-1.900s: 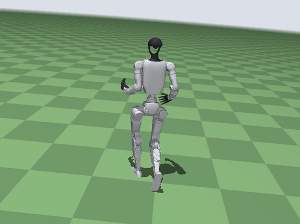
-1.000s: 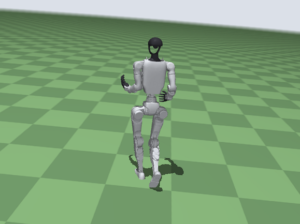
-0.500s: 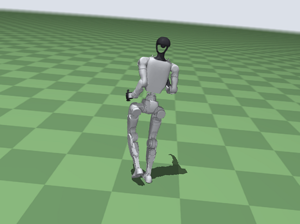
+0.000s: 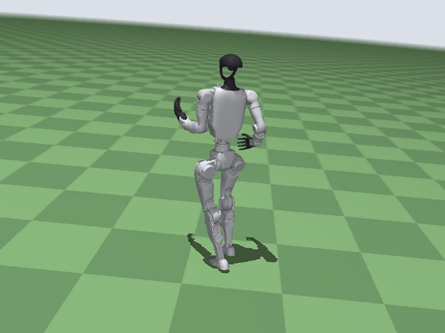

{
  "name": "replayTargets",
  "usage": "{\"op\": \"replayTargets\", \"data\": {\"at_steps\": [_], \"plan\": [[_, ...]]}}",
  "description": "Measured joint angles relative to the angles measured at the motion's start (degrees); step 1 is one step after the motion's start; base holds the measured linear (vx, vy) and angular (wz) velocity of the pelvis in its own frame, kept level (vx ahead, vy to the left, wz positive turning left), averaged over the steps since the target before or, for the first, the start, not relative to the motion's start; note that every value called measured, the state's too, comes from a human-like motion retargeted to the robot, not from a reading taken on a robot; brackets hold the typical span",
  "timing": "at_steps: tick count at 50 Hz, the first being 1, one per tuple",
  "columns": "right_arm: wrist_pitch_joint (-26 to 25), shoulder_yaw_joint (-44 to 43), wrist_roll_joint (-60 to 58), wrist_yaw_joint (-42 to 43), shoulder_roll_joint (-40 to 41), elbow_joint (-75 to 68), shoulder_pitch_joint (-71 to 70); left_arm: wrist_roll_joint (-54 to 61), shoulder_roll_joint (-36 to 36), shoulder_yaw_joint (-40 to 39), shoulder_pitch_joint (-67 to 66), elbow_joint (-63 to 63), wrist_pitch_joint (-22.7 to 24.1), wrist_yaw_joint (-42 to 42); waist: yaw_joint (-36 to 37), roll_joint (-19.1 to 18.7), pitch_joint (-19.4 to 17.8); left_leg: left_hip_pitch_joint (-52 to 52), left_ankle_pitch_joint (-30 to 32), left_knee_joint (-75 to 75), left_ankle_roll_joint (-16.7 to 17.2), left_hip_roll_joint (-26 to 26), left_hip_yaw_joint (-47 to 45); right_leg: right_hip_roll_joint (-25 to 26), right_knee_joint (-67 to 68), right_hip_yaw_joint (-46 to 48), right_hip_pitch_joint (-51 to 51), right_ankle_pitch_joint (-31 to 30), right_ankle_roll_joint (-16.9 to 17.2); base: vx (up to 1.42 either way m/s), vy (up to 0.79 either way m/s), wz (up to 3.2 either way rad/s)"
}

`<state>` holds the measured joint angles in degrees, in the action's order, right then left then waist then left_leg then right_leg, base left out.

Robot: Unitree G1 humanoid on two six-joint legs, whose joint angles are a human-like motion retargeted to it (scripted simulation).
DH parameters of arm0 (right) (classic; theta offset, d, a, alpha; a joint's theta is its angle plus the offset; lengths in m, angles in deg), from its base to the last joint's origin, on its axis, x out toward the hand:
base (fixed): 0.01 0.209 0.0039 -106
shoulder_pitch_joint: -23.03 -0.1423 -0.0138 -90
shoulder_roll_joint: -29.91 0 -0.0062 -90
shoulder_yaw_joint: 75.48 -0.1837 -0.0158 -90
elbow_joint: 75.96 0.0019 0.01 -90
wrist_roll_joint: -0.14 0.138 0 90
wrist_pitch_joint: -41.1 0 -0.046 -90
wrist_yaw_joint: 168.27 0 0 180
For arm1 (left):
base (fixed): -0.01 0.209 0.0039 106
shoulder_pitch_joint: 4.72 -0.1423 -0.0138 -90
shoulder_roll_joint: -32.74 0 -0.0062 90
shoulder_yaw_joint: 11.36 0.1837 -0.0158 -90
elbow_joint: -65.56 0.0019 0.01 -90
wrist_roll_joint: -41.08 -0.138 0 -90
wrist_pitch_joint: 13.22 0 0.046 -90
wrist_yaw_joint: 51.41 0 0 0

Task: Walk run

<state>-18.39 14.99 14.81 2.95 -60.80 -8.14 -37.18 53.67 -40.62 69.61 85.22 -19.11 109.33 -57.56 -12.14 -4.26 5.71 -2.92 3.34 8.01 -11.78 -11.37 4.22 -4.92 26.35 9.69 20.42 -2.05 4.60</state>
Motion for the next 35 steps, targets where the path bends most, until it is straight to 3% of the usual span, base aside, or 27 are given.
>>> {"op": "replayTargets", "data": {"at_steps": [5,7,8,10,12,13,15,17,20,23,27,30,32,33,35], "plan": [[-1.0,-4.1,-1.4,-0.5,-0.3,1.1,5.5,3.1,-6.7,4.4,-1.7,-5.2,-0.8,-4.1,-6.6,0.8,0.1,8.1,3.8,0.3,1.7,0.0,4.9,1.0,-22.2,-13.1,0.8,6.7,0.7,0.90,-0.40,1.77],[-0.9,-4.2,-2.5,1.8,0.9,1.7,5.0,2.6,-8.3,4.0,-3.6,-5.0,-1.2,-6.5,-6.4,2.2,0.2,10.2,5.7,3.6,1.6,-0.6,4.3,0.3,-23.3,-16.2,-0.3,4.4,4.1,1.10,-0.66,0.82],[-0.8,-3.8,-3.4,3.3,1.8,1.6,4.1,1.5,-8.6,3.4,-4.6,-4.0,-1.2,-7.5,-6.6,3.7,0.4,10.9,7.2,6.7,1.5,-1.8,4.1,-0.3,-22.0,-17.3,-0.9,-0.2,6.2,0.98,-0.60,0.81],[-0.8,-2.4,-5.3,6.0,3.9,1.1,1.8,-2.0,-8.4,1.6,-7.6,-0.3,-1.2,-8.1,-7.0,5.6,1.5,9.8,14.2,15.3,2.1,-3.2,2.2,-2.5,-18.6,-10.9,-2.0,-1.9,3.5,1.09,-0.68,0.60],[-0.7,-0.5,-7.1,8.2,6.7,-0.3,-1.7,-7.4,-6.0,-1.3,-11.3,6.1,-0.6,-7.9,-4.9,5.6,3.5,2.8,22.8,28.6,3.3,-1.7,-5.3,0.6,-13.8,-16.1,-2.6,2.3,-0.5,0.99,-0.56,0.33],[-0.5,-0.7,-7.3,9.0,8.5,-1.5,-4.8,-10.1,-3.9,-2.9,-12.4,9.9,0.2,-8.3,-5.1,5.3,3.6,-1.7,24.7,36.8,3.5,0.9,-7.6,-0.6,-12.6,-14.5,-2.9,4.2,0.1,0.71,-0.32,1.09],[-0.2,-0.5,-5.6,9.3,11.3,-3.3,-11.5,-12.4,1.7,-5.6,-15.3,15.7,0.6,-9.5,-6.1,5.2,3.1,-7.3,23.2,45.9,0.5,5.7,-12.9,-1.8,-13.2,-11.4,-5.9,5.9,0.1,0.74,-0.21,1.25],[1.3,2.4,-3.4,10.6,12.6,-2.4,-16.3,-9.6,6.5,-6.6,-18.9,18.5,-0.3,-10.4,-6.6,6.1,3.1,-9.3,16.5,46.2,-3.1,7.5,-18.5,-2.4,-15.2,-9.3,-9.2,6.1,-1.0,0.70,-0.08,0.81],[2.9,5.3,-3.7,13.1,11.4,1.1,-22.9,-5.0,8.8,-7.2,-24.3,19.1,-0.5,-11.4,-2.1,7.1,1.4,-15.8,11.8,42.1,-0.1,3.2,-19.3,-2.8,-18.6,-9.1,-13.5,4.5,-1.1,0.64,0.00,0.01],[1.5,7.3,-7.1,14.0,8.6,5.8,-27.1,-8.2,5.7,-7.9,-29.1,17.4,0.6,-12.4,2.9,7.5,-0.3,-20.8,6.3,30.8,2.3,1.1,-17.8,-1.4,-21.1,-5.0,-17.2,2.6,-1.1,0.55,-0.11,0.20],[-0.9,7.0,-10.5,12.4,4.2,10.7,-29.8,-14.0,2.5,-9.6,-30.9,15.2,1.7,-10.5,8.1,6.1,-2.4,-22.6,2.7,11.5,1.4,3.9,-23.2,2.3,-23.2,0.0,-23.1,3.9,-0.6,0.63,-0.14,0.80],[-1.9,5.4,-11.4,12.7,1.8,11.2,-29.4,-14.1,3.0,-10.0,-28.1,14.8,0.7,-7.6,9.0,5.4,-2.4,-20.7,-0.7,-1.9,-0.5,1.6,-28.7,5.0,-23.9,3.9,-27.6,6.3,0.4,0.69,-0.15,1.69],[-2.3,4.5,-11.4,12.9,1.1,9.5,-27.9,-12.5,4.7,-9.9,-25.1,15.1,-0.5,-6.7,8.9,6.3,-1.6,-18.1,1.0,-5.5,-3.2,0.9,-33.8,5.2,-23.0,7.8,-30.0,6.2,1.5,0.89,-0.44,1.34],[-2.6,4.4,-11.4,12.8,1.2,8.3,-27.0,-11.7,5.7,-10.2,-23.7,15.3,-0.9,-6.4,10.1,8.0,-1.2,-16.3,2.8,-4.8,-3.2,2.6,-35.5,5.0,-22.0,6.9,-31.2,5.3,1.2,1.18,-0.75,0.24],[-2.6,4.0,-11.6,11.9,2.1,5.0,-24.6,-10.9,7.4,-10.6,-20.3,15.7,-1.6,-5.6,12.0,9.5,-0.4,-13.3,-1.3,-4.7,-3.2,2.6,-35.8,4.1,-18.0,6.4,-32.1,-1.4,4.0,1.19,-0.41,0.13]]}}
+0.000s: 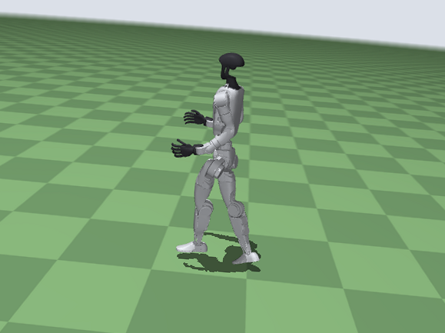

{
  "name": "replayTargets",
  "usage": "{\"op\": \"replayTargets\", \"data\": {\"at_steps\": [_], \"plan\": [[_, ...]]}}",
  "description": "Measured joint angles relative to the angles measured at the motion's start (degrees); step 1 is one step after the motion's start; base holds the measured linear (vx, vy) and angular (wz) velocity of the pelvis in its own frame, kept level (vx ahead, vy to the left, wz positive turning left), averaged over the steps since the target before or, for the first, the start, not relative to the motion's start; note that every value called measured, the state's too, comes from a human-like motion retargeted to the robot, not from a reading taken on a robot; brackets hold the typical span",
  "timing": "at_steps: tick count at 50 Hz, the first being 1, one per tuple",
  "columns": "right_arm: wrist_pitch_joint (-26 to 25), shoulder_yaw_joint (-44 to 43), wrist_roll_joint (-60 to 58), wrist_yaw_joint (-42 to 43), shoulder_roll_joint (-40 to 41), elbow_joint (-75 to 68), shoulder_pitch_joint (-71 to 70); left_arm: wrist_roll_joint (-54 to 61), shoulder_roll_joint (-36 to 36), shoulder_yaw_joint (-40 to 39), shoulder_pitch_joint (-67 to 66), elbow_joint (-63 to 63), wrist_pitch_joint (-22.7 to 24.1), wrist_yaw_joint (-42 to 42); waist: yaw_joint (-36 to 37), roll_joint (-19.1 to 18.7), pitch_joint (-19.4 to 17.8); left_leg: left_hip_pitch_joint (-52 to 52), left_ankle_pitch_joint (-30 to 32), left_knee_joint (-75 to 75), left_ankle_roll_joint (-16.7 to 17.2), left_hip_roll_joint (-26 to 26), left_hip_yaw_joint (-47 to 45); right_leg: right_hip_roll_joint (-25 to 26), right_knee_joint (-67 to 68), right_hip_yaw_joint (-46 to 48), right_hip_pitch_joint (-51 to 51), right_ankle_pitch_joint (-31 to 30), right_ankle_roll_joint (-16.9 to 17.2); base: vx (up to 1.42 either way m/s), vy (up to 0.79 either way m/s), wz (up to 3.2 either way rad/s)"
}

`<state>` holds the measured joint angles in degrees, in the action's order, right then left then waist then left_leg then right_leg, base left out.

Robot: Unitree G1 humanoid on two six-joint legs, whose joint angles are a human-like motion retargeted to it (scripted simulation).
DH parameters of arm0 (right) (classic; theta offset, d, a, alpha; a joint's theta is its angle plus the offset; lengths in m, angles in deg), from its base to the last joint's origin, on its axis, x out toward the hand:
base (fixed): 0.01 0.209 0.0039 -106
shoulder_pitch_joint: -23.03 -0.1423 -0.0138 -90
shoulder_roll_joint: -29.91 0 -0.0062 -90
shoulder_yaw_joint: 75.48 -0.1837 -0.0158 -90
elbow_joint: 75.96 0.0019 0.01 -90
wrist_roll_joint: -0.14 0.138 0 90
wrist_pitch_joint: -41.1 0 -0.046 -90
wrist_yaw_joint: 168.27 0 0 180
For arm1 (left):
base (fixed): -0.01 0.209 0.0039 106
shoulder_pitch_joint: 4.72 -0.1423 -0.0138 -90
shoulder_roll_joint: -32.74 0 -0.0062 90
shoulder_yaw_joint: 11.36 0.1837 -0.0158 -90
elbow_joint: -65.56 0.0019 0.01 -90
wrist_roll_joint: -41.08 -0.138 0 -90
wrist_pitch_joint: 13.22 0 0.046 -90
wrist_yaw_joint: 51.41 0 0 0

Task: Walk run

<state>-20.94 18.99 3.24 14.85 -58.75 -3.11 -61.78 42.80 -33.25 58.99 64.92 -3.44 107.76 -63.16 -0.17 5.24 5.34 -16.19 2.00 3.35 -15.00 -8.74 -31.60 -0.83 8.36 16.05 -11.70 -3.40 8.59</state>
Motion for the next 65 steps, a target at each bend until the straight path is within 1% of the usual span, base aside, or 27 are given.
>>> {"op": "replayTargets", "data": {"at_steps": [2,5,8,10,13,16,20,23,25,27,28,30,32,33,35,37,40,45,48,50,53,55,57,58,60,63,65], "plan": [[0.5,-1.0,-1.2,-1.8,1.1,-5.0,2.4,-0.3,1.5,0.6,3.5,0.3,0.1,2.4,0.0,-0.1,1.8,0.4,-3.0,1.8,0.0,0.0,4.4,-1.0,6.8,2.4,1.8,-12.4,1.8,0.94,0.07,0.81],[0.4,-1.6,-4.4,-3.8,2.0,-12.8,5.6,0.6,2.0,1.8,9.5,-1.2,0.4,4.3,-1.6,-5.0,1.9,1.7,-5.8,5.4,0.0,3.8,11.3,4.0,23.4,-4.2,9.2,-24.8,-1.4,0.86,0.31,1.40],[0.0,-1.4,-4.9,-4.5,0.7,-17.6,8.7,2.2,-0.3,6.3,14.4,-3.6,0.8,4.5,-1.6,-10.3,1.7,4.0,-6.1,5.3,0.0,4.9,18.5,4.7,35.0,-7.4,16.8,-12.5,-4.4,0.75,0.30,1.84],[0.3,-2.5,-3.2,-6.4,0.3,-19.0,11.3,3.4,-3.1,8.7,16.8,-4.9,1.0,3.3,-2.3,-12.3,1.6,5.4,-5.0,4.6,0.0,4.2,23.9,4.4,38.3,-8.5,22.1,-6.6,-9.3,0.76,0.23,2.49],[0.4,-5.6,-1.1,-8.3,0.6,-18.6,15.6,6.8,-7.4,12.3,19.9,-6.9,0.7,0.9,-7.8,-14.7,2.1,6.2,-2.5,4.8,0.0,2.7,34.2,0.7,38.3,-6.2,30.7,1.1,-13.3,0.63,0.12,3.85],[0.3,-8.7,-1.0,-7.4,1.4,-17.6,18.9,10.1,-11.0,15.0,22.7,-8.1,0.5,-1.0,-13.7,-15.5,2.4,7.4,0.2,5.1,0.0,0.7,41.9,0.3,28.9,-8.0,36.0,2.7,-11.4,0.71,-0.11,3.93],[0.4,-10.7,0.3,-5.7,2.3,-16.4,20.7,10.5,-13.6,15.9,23.9,-8.0,0.5,-3.6,-18.0,-13.2,1.4,10.5,2.8,7.1,0.0,-4.1,50.7,-0.2,10.4,-17.3,39.0,3.1,-6.5,0.75,-0.25,3.02],[0.4,-10.1,1.3,-5.6,1.7,-15.4,20.2,8.0,-13.4,15.4,20.4,-6.8,1.3,-3.3,-18.0,-10.3,-0.1,16.1,5.0,7.8,0.0,-6.6,52.9,-0.1,-0.8,-26.5,37.7,6.6,-5.0,0.91,-0.28,1.71],[0.4,-8.9,1.0,-5.1,1.0,-14.5,19.5,7.0,-12.4,15.0,16.0,-5.6,1.7,-2.6,-18.0,-9.9,-0.5,19.6,7.4,9.3,0.0,-6.6,53.0,-0.2,-4.3,-28.3,36.0,7.5,-3.7,1.08,-0.24,1.29],[0.4,-7.6,-0.2,-4.1,0.1,-13.5,17.9,7.1,-10.3,14.3,10.8,-4.0,1.5,-2.8,-18.8,-9.1,-0.1,21.8,12.9,13.4,0.0,-8.4,51.4,-1.0,-3.2,-28.7,33.2,3.2,-0.2,0.87,0.02,1.43],[0.4,-7.1,-1.1,-3.4,-0.2,-13.0,17.0,7.4,-9.1,13.8,8.0,-3.2,1.4,-3.5,-18.8,-9.2,0.4,22.1,17.7,16.2,0.0,-9.2,48.1,-2.4,-1.7,-26.4,31.9,4.7,0.4,0.94,0.08,1.33],[0.6,-7.0,-2.7,-1.5,0.3,-12.1,15.5,7.7,-7.2,12.7,2.7,-0.8,1.4,-6.5,-17.4,-10.6,2.1,17.8,28.0,26.2,4.4,-8.2,38.6,-2.7,2.5,-25.5,30.4,8.8,0.1,1.06,-0.10,1.52],[1.1,-7.5,-2.6,0.7,1.7,-12.1,12.9,6.2,-5.8,11.3,-0.6,2.6,1.6,-9.6,-17.1,-11.3,2.5,10.8,27.9,40.5,10.9,-2.4,31.2,-4.7,4.4,-20.1,28.8,11.6,0.5,0.83,-0.15,2.08],[1.2,-6.8,-2.1,1.3,2.2,-11.9,11.0,5.3,-4.7,10.6,-1.7,3.8,1.6,-9.8,-16.6,-10.0,2.6,8.4,27.7,44.2,10.8,-2.5,27.8,-6.7,3.8,-19.0,27.1,12.4,0.6,0.78,-0.13,1.64],[1.3,-5.4,-1.2,1.6,3.3,-11.1,7.3,4.3,-3.1,9.0,-3.9,5.5,1.6,-9.8,-15.7,-7.7,2.5,3.3,16.3,51.1,6.0,-3.4,22.3,-8.7,2.7,-16.4,23.5,13.5,-0.4,0.72,-0.11,1.33],[1.4,-5.1,-0.6,1.7,4.0,-9.5,4.4,4.1,-2.7,8.1,-5.4,5.7,1.5,-9.9,-14.6,-7.0,2.2,-2.2,9.5,54.7,3.3,-2.5,18.7,-8.9,1.2,-12.9,21.0,13.4,-1.4,0.80,-0.12,1.32],[2.3,-4.4,0.7,2.8,3.5,-4.7,1.0,3.2,-2.9,6.4,-6.9,4.4,1.4,-10.2,-9.1,-5.0,1.2,-12.5,-1.8,53.8,4.1,-4.5,16.9,-8.0,-2.1,-8.9,16.7,12.0,-2.1,0.76,-0.16,0.94],[2.0,-3.8,3.5,2.0,0.7,2.5,-1.4,2.9,-3.5,5.4,-6.3,0.5,1.4,-7.8,0.7,-3.7,-2.3,-17.8,-7.7,30.2,3.9,-0.9,12.1,-2.8,-5.7,-4.2,9.5,7.7,-1.2,0.68,-0.25,0.62],[1.6,-4.3,5.5,0.0,0.3,5.3,-1.1,6.2,-0.7,5.6,-4.3,-1.0,-0.4,-5.7,3.9,-3.2,-3.9,-16.2,-9.4,14.8,2.3,-2.1,12.1,0.0,-6.0,-1.6,5.3,4.9,-0.5,0.93,-0.29,0.68],[1.6,-4.1,6.2,-0.7,0.5,5.8,0.0,9.4,1.4,5.6,-2.7,-2.1,-1.3,-4.5,4.2,-2.4,-4.3,-13.3,-6.4,9.0,0.7,-2.7,11.1,0.8,-4.5,0.0,3.2,0.7,0.5,1.12,-0.42,0.69],[1.7,-3.0,5.0,-2.2,1.9,2.7,2.2,9.9,3.0,4.4,-0.1,-3.8,-1.3,-1.3,2.8,0.0,-3.0,-8.2,-11.8,10.2,0.0,-0.4,8.7,0.5,1.9,1.5,2.8,-14.4,1.6,1.26,-0.62,0.69],[1.3,-2.4,3.5,-3.3,3.2,-1.4,4.5,8.1,3.0,3.7,2.7,-3.9,-1.1,2.2,-1.8,-1.9,-1.6,-8.8,-15.6,14.2,0.0,-1.8,19.9,3.3,11.6,0.1,6.7,-26.6,0.5,1.36,-0.25,1.92],[0.8,-1.4,3.3,-3.5,4.2,-5.9,6.9,8.5,2.5,2.8,7.1,-3.2,-1.7,2.7,-6.1,-4.7,-1.8,-5.8,-19.4,17.3,0.0,-0.3,23.1,5.5,29.2,-4.1,13.7,-25.8,-0.4,1.08,-0.16,1.69],[0.7,-1.4,3.8,-3.9,4.8,-8.0,7.6,9.5,2.1,2.7,9.7,-3.2,-1.9,1.9,-6.5,-7.6,-1.7,-4.7,-20.4,17.4,0.0,2.2,25.2,8.2,31.3,-6.7,16.5,-23.6,-0.3,1.03,-0.12,0.85],[0.6,-3.0,5.9,-6.1,4.6,-12.0,9.5,13.1,1.0,3.0,15.2,-2.9,-2.5,-0.6,-6.0,-10.2,-1.8,-1.8,-21.9,16.8,0.0,3.8,26.3,8.9,35.7,-9.9,22.7,-17.5,-3.7,1.25,-0.23,0.61],[0.5,-6.2,10.0,-10.0,3.3,-11.8,14.9,14.8,-2.7,4.7,20.5,-4.8,-2.4,-2.2,-8.1,-10.9,-2.6,4.6,-19.9,12.1,0.0,2.0,29.8,3.7,36.1,-7.9,32.6,-6.6,-12.0,1.08,-0.31,1.55],[1.0,-8.1,11.6,-10.7,2.0,-10.2,18.5,14.0,-5.3,6.7,21.8,-7.5,-2.4,-2.2,-12.0,-11.8,-2.6,8.4,-16.4,8.9,0.0,0.6,32.5,-2.7,31.1,-1.7,37.1,-1.5,-13.3,1.26,-0.35,2.45]]}}
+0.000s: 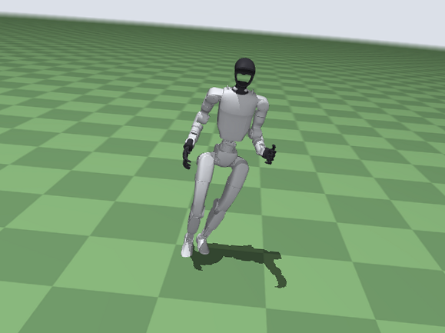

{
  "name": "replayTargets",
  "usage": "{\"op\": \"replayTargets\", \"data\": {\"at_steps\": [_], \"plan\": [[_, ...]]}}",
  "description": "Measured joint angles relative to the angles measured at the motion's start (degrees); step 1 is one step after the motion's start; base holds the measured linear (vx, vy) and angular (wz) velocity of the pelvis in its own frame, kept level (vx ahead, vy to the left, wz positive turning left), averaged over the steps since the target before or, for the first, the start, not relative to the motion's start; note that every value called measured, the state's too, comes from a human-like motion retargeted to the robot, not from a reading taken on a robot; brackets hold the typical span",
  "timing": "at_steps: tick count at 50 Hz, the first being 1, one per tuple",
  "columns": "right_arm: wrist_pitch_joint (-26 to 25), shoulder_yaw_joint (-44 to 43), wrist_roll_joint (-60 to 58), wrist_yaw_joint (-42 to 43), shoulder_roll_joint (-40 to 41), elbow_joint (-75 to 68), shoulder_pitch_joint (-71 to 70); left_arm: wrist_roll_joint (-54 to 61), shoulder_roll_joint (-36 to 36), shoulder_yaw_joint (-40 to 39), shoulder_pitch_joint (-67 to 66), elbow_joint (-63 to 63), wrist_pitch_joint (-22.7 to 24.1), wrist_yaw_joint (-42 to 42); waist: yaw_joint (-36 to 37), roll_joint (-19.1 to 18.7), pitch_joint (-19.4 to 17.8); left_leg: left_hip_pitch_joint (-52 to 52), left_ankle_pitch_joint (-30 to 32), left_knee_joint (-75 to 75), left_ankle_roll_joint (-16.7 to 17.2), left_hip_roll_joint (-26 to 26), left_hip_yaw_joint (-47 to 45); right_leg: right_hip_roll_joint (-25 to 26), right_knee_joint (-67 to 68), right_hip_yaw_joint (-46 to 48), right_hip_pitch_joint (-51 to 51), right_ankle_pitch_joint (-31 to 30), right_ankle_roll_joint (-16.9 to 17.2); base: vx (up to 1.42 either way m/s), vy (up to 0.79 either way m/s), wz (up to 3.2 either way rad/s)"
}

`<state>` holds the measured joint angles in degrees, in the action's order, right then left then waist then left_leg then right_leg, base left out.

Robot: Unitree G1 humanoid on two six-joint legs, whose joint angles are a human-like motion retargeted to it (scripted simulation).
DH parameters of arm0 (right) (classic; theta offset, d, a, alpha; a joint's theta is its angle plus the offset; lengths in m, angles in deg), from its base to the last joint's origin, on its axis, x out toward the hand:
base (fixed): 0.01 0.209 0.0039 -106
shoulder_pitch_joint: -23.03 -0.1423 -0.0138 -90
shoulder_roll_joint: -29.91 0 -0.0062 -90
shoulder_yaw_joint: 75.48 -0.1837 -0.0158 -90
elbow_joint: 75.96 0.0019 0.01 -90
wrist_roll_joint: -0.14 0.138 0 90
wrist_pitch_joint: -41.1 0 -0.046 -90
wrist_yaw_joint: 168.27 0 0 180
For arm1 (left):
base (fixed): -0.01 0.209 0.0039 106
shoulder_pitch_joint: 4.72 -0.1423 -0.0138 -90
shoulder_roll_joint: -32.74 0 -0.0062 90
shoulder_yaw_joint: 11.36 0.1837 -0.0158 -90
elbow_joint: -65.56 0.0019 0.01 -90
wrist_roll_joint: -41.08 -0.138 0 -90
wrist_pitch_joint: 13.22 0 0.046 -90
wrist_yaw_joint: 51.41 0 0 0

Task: Walk run

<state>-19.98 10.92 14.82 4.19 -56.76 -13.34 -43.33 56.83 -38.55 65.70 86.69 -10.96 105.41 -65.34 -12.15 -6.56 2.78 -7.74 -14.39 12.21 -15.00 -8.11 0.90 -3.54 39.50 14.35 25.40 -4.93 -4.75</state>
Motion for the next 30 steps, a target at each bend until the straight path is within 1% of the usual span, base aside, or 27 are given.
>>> {"op": "replayTargets", "data": {"at_steps": [2,3,5,6,7,8,10,11,12,13,14,15,17,18,20,22,23,25,27,28,29,30], "plan": [[0.3,-1.6,-0.1,0.5,-1.3,1.5,2.9,-0.5,-1.6,1.8,-0.8,-2.8,-0.2,0.5,-5.0,-1.4,0.3,4.3,6.3,-3.1,0.2,-1.6,2.2,-2.0,-8.3,1.9,3.5,2.4,3.6,1.28,-0.31,2.47],[0.3,-2.2,-0.4,0.8,-2.0,2.2,3.8,-0.5,-2.0,2.4,-1.4,-4.0,-0.4,0.8,-6.9,-1.6,0.6,6.2,9.5,-4.1,0.8,-2.4,3.0,-1.6,-13.2,0.3,4.9,3.9,5.1,1.31,-0.42,1.83],[0.4,-2.9,-1.4,1.6,-2.6,3.6,4.4,0.0,-2.3,3.1,-3.4,-5.9,-0.8,1.3,-9.3,-1.6,1.1,9.9,16.4,-5.1,3.1,-2.8,3.4,0.0,-23.2,-4.7,6.2,7.4,8.6,1.35,-0.56,1.11],[0.4,-3.0,-2.1,2.5,-2.5,4.3,4.1,0.5,-2.2,3.5,-4.7,-6.4,-1.0,1.2,-9.5,-1.8,1.2,11.5,19.9,-5.0,4.5,-2.2,2.6,-0.3,-26.3,-4.2,5.9,9.2,10.3,1.22,-0.52,0.56],[0.5,-3.0,-2.9,3.5,-2.3,5.1,3.6,0.9,-2.1,4.0,-6.1,-6.8,-1.2,1.1,-9.6,-2.0,1.3,13.0,23.4,-4.6,6.0,-1.6,1.7,-0.5,-28.6,-3.3,5.6,9.5,10.2,1.08,-0.43,0.30],[0.6,-2.9,-3.9,4.7,-2.0,6.0,2.8,1.3,-1.9,4.5,-7.5,-7.0,-1.4,0.8,-9.4,-2.1,1.5,14.2,27.2,-3.6,7.9,-1.1,0.5,0.0,-28.9,-1.8,5.2,7.1,6.5,1.16,-0.51,0.21],[1.0,-2.7,-6.9,7.7,-1.3,8.3,0.9,1.2,-1.7,5.1,-11.1,-6.8,-1.4,-0.5,-8.6,-1.1,2.5,15.3,36.1,1.2,11.8,-1.4,-2.2,-0.5,-27.0,0.6,3.4,6.4,1.4,1.35,-0.70,-0.08],[1.2,-1.2,-8.7,9.6,-0.6,9.5,0.3,-0.3,-1.7,4.1,-14.0,-5.9,-0.6,-2.0,-7.5,0.0,3.0,14.2,41.1,6.5,12.5,-2.3,-4.4,0.5,-24.2,-3.4,1.7,8.9,0.8,1.45,-0.84,-0.57],[1.5,-0.3,-10.3,11.6,0.3,10.3,-0.9,-2.2,-1.6,3.4,-16.8,-4.6,0.1,-3.6,-6.3,0.4,2.9,12.0,44.4,14.2,12.7,-1.9,-6.2,1.5,-21.3,-5.9,0.2,11.4,0.5,1.43,-0.82,-0.53],[2.0,-0.2,-11.5,13.9,1.5,10.4,-3.3,-4.7,-1.4,3.2,-18.9,-2.4,0.5,-5.5,-4.9,-0.5,1.7,7.7,44.4,26.8,12.0,1.5,-7.3,2.7,-18.3,-5.2,-0.9,14.0,0.8,1.39,-0.70,-0.09],[2.5,-0.7,-12.1,14.5,2.1,10.2,-6.5,-6.9,-0.1,3.0,-20.4,0.1,-0.6,-6.8,-3.8,0.5,1.8,3.9,43.2,33.1,11.0,0.8,-7.5,1.4,-17.7,-5.0,-2.7,15.7,1.5,1.33,-0.59,0.18],[3.0,-1.5,-12.4,14.1,2.4,10.0,-10.0,-8.9,1.7,2.8,-21.5,2.8,-2.5,-7.8,-2.8,2.4,2.5,0.2,41.4,36.3,9.9,-2.0,-7.2,-1.3,-18.4,-5.3,-4.8,17.0,2.5,1.29,-0.50,-0.06],[3.3,1.2,-12.3,13.4,2.1,11.5,-13.8,-7.4,5.1,1.8,-25.5,5.9,-5.6,-14.4,-1.1,4.5,3.5,-5.8,34.4,40.0,7.6,-2.3,-10.2,-0.8,-19.9,-6.6,-9.3,19.3,1.9,1.23,-0.41,-0.46],[3.5,2.6,-12.3,13.9,1.7,12.7,-15.8,-4.7,6.3,1.4,-27.6,6.3,-6.4,-17.9,0.3,4.7,3.5,-9.4,31.1,40.6,6.6,-2.2,-10.8,0.0,-21.6,-7.3,-11.6,19.6,1.6,1.24,-0.38,-0.55],[4.5,3.5,-12.1,14.9,0.3,15.3,-18.5,-0.5,7.8,0.4,-31.2,6.9,-6.5,-20.3,2.3,5.8,3.1,-15.8,24.9,37.7,5.2,-3.3,-10.1,0.6,-25.5,-6.7,-16.3,17.5,1.7,1.35,-0.43,-0.23],[5.0,4.6,-11.8,15.7,-2.0,18.0,-20.0,0.9,7.6,-0.5,-33.6,6.9,-5.0,-18.3,5.2,7.1,2.3,-20.0,21.3,28.3,5.5,-3.5,-10.4,1.9,-29.4,-6.4,-21.0,11.0,2.7,1.24,-0.47,-0.32],[4.8,5.0,-11.7,15.7,-3.0,19.1,-20.4,0.6,7.2,-0.7,-34.4,6.5,-3.9,-16.6,7.1,7.4,1.7,-21.4,20.6,21.8,5.9,-3.1,-10.8,2.9,-30.9,-6.5,-23.5,7.3,3.2,1.27,-0.49,-0.61],[3.8,5.2,-11.5,15.0,-4.5,20.8,-20.0,-1.4,6.5,-1.0,-35.2,5.5,-2.2,-13.5,10.8,7.5,0.3,-21.7,18.4,7.3,6.4,-2.3,-11.9,5.5,-33.2,-6.9,-28.6,-1.3,3.5,1.50,-0.52,-0.72],[2.1,4.4,-11.2,13.3,-5.0,21.6,-18.1,-3.5,6.3,-0.7,-34.2,4.1,-1.8,-10.7,14.3,7.8,-1.2,-19.8,15.9,-3.8,8.5,-2.9,-11.1,6.7,-34.0,-6.2,-33.4,-10.9,4.4,1.25,-0.46,-0.64],[1.6,4.1,-11.1,12.8,-4.8,21.5,-17.0,-4.0,6.3,-0.5,-33.3,3.2,-1.7,-9.9,15.2,7.7,-1.5,-18.8,14.3,-7.1,10.1,-2.7,-11.0,7.1,-33.4,-5.5,-35.3,-14.9,5.4,1.26,-0.49,-0.25],[1.1,3.7,-11.2,12.5,-4.3,21.0,-15.9,-4.3,6.2,-0.3,-32.0,2.4,-1.7,-9.1,15.4,7.5,-1.9,-17.9,18.0,-8.0,8.0,-2.5,-11.2,7.7,-31.7,-6.4,-36.7,-18.9,7.4,1.40,-0.54,0.12],[0.7,3.4,-11.3,12.3,-3.6,20.3,-14.9,-4.5,6.0,0.0,-30.5,1.6,-1.8,-8.2,15.3,7.3,-2.3,-17.0,24.3,-7.7,4.1,-2.2,-11.4,8.4,-29.6,-8.0,-37.8,-23.0,9.9,1.59,-0.74,0.69]]}}
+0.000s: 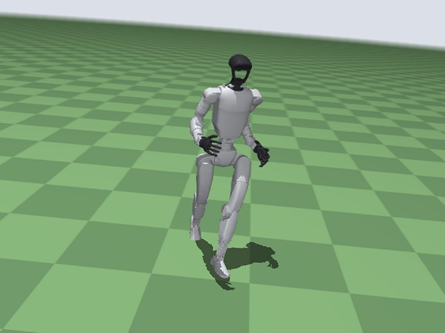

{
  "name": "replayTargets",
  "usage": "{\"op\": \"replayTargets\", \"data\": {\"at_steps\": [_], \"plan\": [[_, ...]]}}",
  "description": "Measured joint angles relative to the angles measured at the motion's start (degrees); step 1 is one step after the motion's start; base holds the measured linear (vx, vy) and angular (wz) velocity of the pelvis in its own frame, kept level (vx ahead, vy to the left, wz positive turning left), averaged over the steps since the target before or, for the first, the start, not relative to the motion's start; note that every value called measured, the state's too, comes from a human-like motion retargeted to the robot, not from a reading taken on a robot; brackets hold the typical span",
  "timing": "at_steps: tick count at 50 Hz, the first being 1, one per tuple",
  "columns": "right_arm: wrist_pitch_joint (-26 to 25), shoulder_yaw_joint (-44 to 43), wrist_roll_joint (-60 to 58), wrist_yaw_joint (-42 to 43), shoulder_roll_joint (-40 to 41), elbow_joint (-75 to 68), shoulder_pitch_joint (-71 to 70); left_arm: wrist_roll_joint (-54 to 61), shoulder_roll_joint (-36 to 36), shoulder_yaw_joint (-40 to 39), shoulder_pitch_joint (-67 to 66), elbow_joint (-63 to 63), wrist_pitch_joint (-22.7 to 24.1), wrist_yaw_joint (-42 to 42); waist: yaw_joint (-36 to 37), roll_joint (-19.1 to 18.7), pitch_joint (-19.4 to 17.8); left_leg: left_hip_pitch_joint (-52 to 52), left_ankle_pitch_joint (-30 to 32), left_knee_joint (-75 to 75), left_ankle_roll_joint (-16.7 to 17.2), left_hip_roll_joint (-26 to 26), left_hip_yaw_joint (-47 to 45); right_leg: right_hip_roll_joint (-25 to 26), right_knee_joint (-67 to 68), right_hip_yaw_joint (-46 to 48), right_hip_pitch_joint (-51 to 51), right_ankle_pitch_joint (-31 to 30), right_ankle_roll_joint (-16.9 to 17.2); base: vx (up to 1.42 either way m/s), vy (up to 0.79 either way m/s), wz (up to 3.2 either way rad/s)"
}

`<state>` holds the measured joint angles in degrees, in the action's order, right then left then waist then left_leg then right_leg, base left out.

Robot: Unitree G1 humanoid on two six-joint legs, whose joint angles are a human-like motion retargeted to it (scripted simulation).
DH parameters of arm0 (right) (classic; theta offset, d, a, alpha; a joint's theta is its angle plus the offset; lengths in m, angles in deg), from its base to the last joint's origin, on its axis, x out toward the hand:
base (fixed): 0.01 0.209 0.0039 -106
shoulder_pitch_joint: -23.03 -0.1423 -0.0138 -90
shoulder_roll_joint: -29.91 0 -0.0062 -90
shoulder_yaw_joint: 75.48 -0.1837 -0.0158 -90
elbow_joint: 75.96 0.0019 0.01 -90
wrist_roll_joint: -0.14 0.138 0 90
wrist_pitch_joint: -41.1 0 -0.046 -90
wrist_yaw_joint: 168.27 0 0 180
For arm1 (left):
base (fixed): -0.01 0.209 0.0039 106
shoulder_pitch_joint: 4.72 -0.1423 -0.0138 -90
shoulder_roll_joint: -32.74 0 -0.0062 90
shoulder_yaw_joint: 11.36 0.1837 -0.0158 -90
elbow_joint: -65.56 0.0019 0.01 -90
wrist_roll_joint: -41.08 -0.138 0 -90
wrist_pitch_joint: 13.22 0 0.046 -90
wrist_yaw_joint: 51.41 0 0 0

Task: Walk run

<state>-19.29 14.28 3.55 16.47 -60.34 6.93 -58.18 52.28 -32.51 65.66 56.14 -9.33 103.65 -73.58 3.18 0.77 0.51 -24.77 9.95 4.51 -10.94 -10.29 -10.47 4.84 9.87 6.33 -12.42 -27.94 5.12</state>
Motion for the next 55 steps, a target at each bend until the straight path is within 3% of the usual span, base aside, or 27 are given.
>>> {"op": "replayTargets", "data": {"at_steps": [2,3,5,8,12,15,18,19,20,22,23,25,27,29,32,36,38,40,41,42,43,45,47,49,52,55], "plan": [[-0.3,0.0,-1.5,-0.3,2.6,-2.8,2.6,-0.3,-0.6,0.2,3.0,-1.4,0.1,2.1,-4.4,3.3,0.5,3.1,-13.8,7.1,-4.1,-3.0,-0.2,-2.1,17.5,2.5,4.5,-2.1,3.8,1.81,-0.78,1.51],[-0.1,-0.5,-2.9,-0.4,4.1,-5.0,5.0,-0.4,-1.0,1.0,4.2,-1.4,0.8,3.2,-7.0,4.4,1.2,3.2,-17.4,11.9,-4.1,-5.6,5.1,-2.8,26.9,4.0,7.0,-2.1,4.4,1.88,-0.51,1.64],[0.7,0.0,-3.4,-1.5,6.2,-10.4,8.6,1.1,-1.7,-0.3,10.5,0.0,1.3,5.5,-11.6,-0.3,3.3,3.7,-22.0,16.3,-4.1,-2.3,10.3,0.9,32.3,4.4,12.5,-2.1,3.0,1.59,-0.39,0.64],[3.0,1.6,3.4,-5.5,5.8,-15.9,13.8,4.9,-2.1,-1.2,20.7,0.8,-1.0,2.0,-11.8,-3.0,4.8,9.2,-25.9,15.6,-3.6,1.4,7.7,-0.8,38.8,3.2,22.3,9.8,-0.2,1.15,-0.44,-0.25],[3.1,-1.3,11.8,-13.0,2.1,-16.0,21.8,4.8,-7.2,1.4,26.3,-4.2,0.1,5.1,-15.2,-4.3,4.7,18.5,-19.5,8.0,-0.9,1.5,10.5,-6.0,32.1,5.4,33.8,23.0,-1.7,1.45,-0.69,0.59],[3.0,-4.7,11.7,-13.3,-0.6,-14.9,25.0,1.6,-11.0,3.7,26.0,-8.2,1.8,10.4,-21.8,-6.5,4.8,24.7,-8.8,4.2,2.5,2.1,12.1,-9.7,16.8,12.0,38.7,27.8,-2.5,1.33,-0.61,1.36],[2.7,-7.0,8.4,-11.1,-0.8,-13.0,24.6,-0.2,-12.1,4.6,22.8,-10.8,2.2,12.1,-26.6,-7.7,4.8,30.7,2.5,2.9,5.6,3.7,9.2,-9.1,2.1,9.4,39.5,34.8,-0.3,1.23,-0.57,0.76],[2.6,-7.3,6.7,-9.6,-0.3,-12.1,23.6,-0.3,-12.0,4.7,21.5,-11.1,2.1,11.8,-26.8,-7.8,4.8,32.2,6.4,3.6,6.5,3.6,8.6,-8.9,0.1,8.2,39.4,34.1,-0.8,1.42,-0.74,-0.17],[2.5,-7.6,4.9,-7.7,0.2,-11.3,22.2,-0.4,-11.7,4.7,20.3,-11.2,2.0,11.2,-26.4,-7.7,4.8,33.5,10.4,4.6,7.5,3.0,8.2,-8.8,-1.0,7.1,39.2,31.9,-2.2,1.31,-0.63,-0.45],[2.4,-7.3,0.9,-3.0,1.9,-9.3,19.3,-1.0,-11.0,4.2,17.4,-9.7,1.9,8.8,-25.8,-7.5,4.4,33.0,18.2,13.7,9.3,3.1,6.4,-7.4,3.0,6.1,37.7,30.2,-9.6,1.31,-0.64,-0.84],[2.5,-6.1,-1.0,-0.6,2.9,-8.5,18.0,-2.0,-10.5,3.0,15.1,-8.4,2.4,7.3,-24.5,-7.8,3.8,30.6,19.6,24.0,8.6,4.8,3.0,-5.3,6.6,4.7,35.8,33.2,-11.4,1.70,-0.94,-1.25],[3.2,-4.3,-3.5,4.7,5.3,-9.2,14.2,-6.4,-9.2,1.9,10.3,-2.8,4.9,4.0,-22.3,-9.8,3.4,24.3,20.0,43.8,4.9,10.4,0.9,1.0,13.8,-1.0,33.9,40.6,-11.8,1.86,-0.98,-0.79],[5.0,-6.4,-2.8,4.9,7.3,-10.9,6.6,-11.3,-6.2,1.6,8.6,3.7,7.0,3.7,-18.3,-5.9,6.6,16.4,16.5,46.8,4.4,2.5,3.1,-6.8,13.2,1.0,31.5,42.6,-10.4,1.17,-0.48,-0.40],[6.0,-2.8,-0.4,3.1,7.8,-10.3,1.8,-12.1,-2.9,0.9,5.4,7.3,7.6,4.4,-16.9,-3.7,7.5,9.9,8.2,49.3,2.2,0.8,1.7,-7.0,11.5,-0.6,27.3,44.2,-10.9,1.36,-0.40,-0.69],[7.1,1.4,1.2,3.3,6.0,-6.3,-2.9,-8.7,0.6,0.5,0.0,7.6,8.4,4.2,-13.9,-1.6,6.7,1.5,-2.1,43.5,0.3,1.2,-0.2,-6.0,5.2,-0.9,19.6,39.9,-10.2,1.42,-0.39,-0.49],[4.5,2.3,-2.4,3.3,2.0,-0.2,-4.2,-6.8,0.0,-0.6,-3.7,5.9,8.9,4.2,-7.5,0.1,4.6,-2.6,-7.2,19.3,2.9,1.7,-1.3,-2.9,-1.7,-1.0,9.8,21.4,-7.2,1.38,-0.49,-0.59],[1.8,1.4,-5.3,1.8,0.6,2.3,-2.7,-6.4,-0.6,-0.8,-3.8,4.4,8.2,4.3,-3.8,0.5,3.2,-1.6,-10.3,5.6,5.3,1.3,-0.5,-1.4,-2.7,-1.1,4.6,10.4,-5.5,1.32,-0.48,-0.60],[-0.2,-0.3,-8.3,1.4,0.8,3.9,-0.5,-5.7,-1.4,-0.4,-2.1,2.5,7.0,4.4,-3.2,-0.5,2.1,0.7,-11.0,-1.6,9.9,1.2,1.1,-0.1,-1.9,1.7,0.4,1.4,-3.2,1.78,-0.54,0.30],[-0.7,-0.8,-9.6,2.2,1.4,4.2,0.8,-5.3,-1.5,0.1,-0.8,1.3,6.4,4.6,-3.6,0.1,1.2,1.8,-4.5,-1.0,5.5,0.4,1.3,-0.4,3.5,0.5,0.2,-0.7,-0.2,1.54,-0.56,0.84],[-1.0,-1.0,-10.7,2.9,2.1,4.2,2.0,-5.0,-1.8,0.4,0.7,0.1,5.9,4.8,-4.5,1.0,0.7,3.0,-1.8,0.5,1.2,-1.0,1.1,-1.0,10.1,0.0,0.8,-2.1,2.6,1.23,-0.61,1.10],[-1.0,-0.7,-11.4,3.8,3.3,3.7,3.2,-4.7,-2.1,0.6,2.4,-1.1,5.4,5.1,-6.3,2.6,0.7,4.3,-6.5,4.0,-2.7,-3.4,0.2,-2.3,18.8,0.6,3.0,-2.1,5.3,1.53,-0.68,1.31],[0.5,0.9,-12.6,5.3,6.9,0.5,7.6,-4.6,-2.9,1.3,5.4,-2.5,5.6,6.4,-10.2,4.3,1.9,4.8,-14.6,13.3,-3.9,-6.8,9.7,-1.0,30.6,1.8,6.5,-2.1,6.4,1.86,-0.66,1.15],[2.9,3.7,-8.6,5.0,8.6,-6.2,10.7,-3.0,-3.7,-0.3,12.9,-1.2,7.6,9.0,-12.4,-0.2,4.2,4.7,-19.1,17.5,-2.9,-1.3,11.0,2.1,34.2,1.2,13.5,1.8,5.4,1.46,-0.56,-0.14],[4.9,4.9,-0.9,-0.1,8.5,-10.8,14.2,-0.2,-3.6,-2.3,20.4,-1.0,7.4,8.1,-12.6,-1.6,5.0,8.1,-21.9,17.5,-2.7,1.0,8.7,1.1,38.2,-0.5,20.2,10.4,4.3,1.06,-0.45,-0.50],[5.8,2.7,11.2,-9.1,5.4,-12.4,21.2,2.7,-5.0,0.9,27.0,-5.3,6.7,8.9,-14.7,-2.5,5.0,16.0,-19.1,11.9,-1.7,1.2,10.0,-2.9,35.7,1.9,28.9,22.2,0.9,1.44,-0.67,0.33],[5.5,-1.6,15.0,-11.9,2.3,-11.7,26.0,3.5,-8.3,2.9,29.4,-10.6,7.0,11.3,-19.1,-4.6,4.6,23.0,-8.9,6.4,1.6,2.1,10.9,-6.4,23.0,4.7,35.4,27.3,-0.3,1.33,-0.62,0.79]]}}
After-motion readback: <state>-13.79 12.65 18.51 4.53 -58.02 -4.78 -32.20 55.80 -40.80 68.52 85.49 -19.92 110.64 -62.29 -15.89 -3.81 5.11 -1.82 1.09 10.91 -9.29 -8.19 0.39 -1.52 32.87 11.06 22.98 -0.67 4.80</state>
